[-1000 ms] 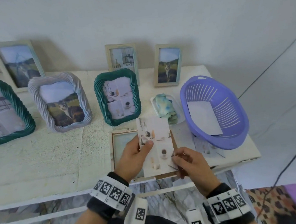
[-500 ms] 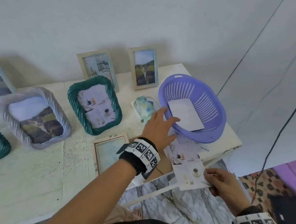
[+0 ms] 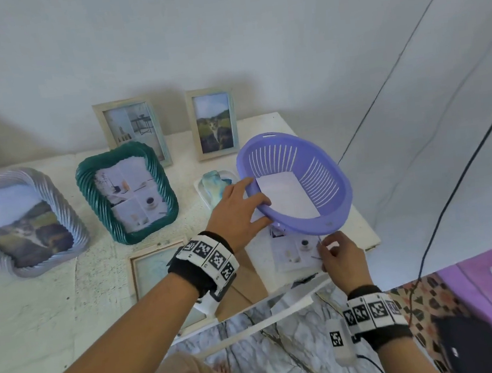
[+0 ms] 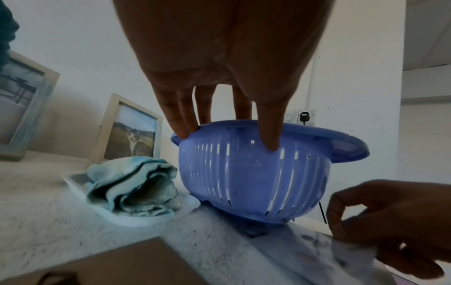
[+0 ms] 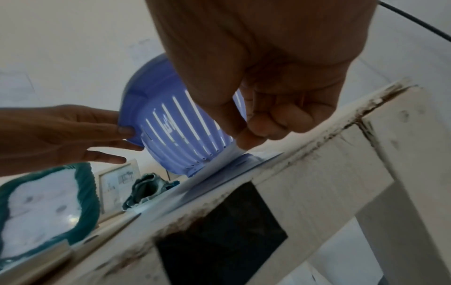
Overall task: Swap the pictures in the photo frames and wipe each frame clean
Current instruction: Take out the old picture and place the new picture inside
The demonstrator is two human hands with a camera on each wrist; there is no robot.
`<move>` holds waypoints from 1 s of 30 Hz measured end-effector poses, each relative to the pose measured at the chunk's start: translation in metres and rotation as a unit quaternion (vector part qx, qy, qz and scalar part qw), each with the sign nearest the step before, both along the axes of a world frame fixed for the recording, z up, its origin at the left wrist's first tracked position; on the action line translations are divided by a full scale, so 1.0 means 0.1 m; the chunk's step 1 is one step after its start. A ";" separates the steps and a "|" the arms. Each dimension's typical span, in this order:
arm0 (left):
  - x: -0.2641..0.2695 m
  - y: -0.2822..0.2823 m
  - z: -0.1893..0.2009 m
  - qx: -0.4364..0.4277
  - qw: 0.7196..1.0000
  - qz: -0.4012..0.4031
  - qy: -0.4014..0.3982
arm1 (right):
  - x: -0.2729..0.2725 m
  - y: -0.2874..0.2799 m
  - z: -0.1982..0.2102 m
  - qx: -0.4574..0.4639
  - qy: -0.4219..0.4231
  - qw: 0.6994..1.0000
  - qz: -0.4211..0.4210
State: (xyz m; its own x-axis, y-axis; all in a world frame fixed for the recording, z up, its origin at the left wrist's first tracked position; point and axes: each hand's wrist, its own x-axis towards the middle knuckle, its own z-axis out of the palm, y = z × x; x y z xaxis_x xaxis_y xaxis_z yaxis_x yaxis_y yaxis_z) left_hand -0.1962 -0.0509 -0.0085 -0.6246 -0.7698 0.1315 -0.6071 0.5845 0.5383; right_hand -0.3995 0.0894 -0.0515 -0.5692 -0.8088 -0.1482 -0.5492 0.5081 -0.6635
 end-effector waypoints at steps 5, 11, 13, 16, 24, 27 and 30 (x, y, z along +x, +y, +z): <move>0.02 0.08 -0.09 -0.014 1.000 0.002 -0.010 | -0.08 -0.14 -0.02 0.073 0.059 0.995 -0.023; 0.05 0.12 -0.14 0.010 1.000 -0.022 0.003 | -0.37 -0.01 0.18 0.075 0.061 0.994 -0.054; 0.07 0.13 -0.16 0.023 0.999 -0.029 0.016 | -0.52 -0.05 0.42 0.044 0.088 0.993 -0.071; 0.07 0.14 -0.20 0.025 0.999 -0.026 0.032 | -0.64 -0.28 0.87 -0.011 0.155 0.987 -0.042; 0.04 0.16 -0.19 0.020 0.999 -0.020 0.029 | -0.20 -1.54 1.32 0.079 0.295 0.910 0.279; 0.03 0.17 -0.20 0.006 0.999 -0.019 0.032 | 0.04 -1.99 1.07 0.185 0.343 0.845 0.366; 0.04 0.16 -0.22 -0.002 0.999 -0.020 0.029 | 0.12 -2.21 0.74 0.272 0.376 0.795 0.390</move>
State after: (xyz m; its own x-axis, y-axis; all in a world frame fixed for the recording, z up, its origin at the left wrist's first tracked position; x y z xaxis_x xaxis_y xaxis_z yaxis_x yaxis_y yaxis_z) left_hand -0.1923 -0.0346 -0.0303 -0.6465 -0.7432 0.1723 -0.5505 0.6108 0.5691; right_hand -0.3874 -0.1318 0.0230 -0.0190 -0.8917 -0.4522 -0.9759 -0.0818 0.2024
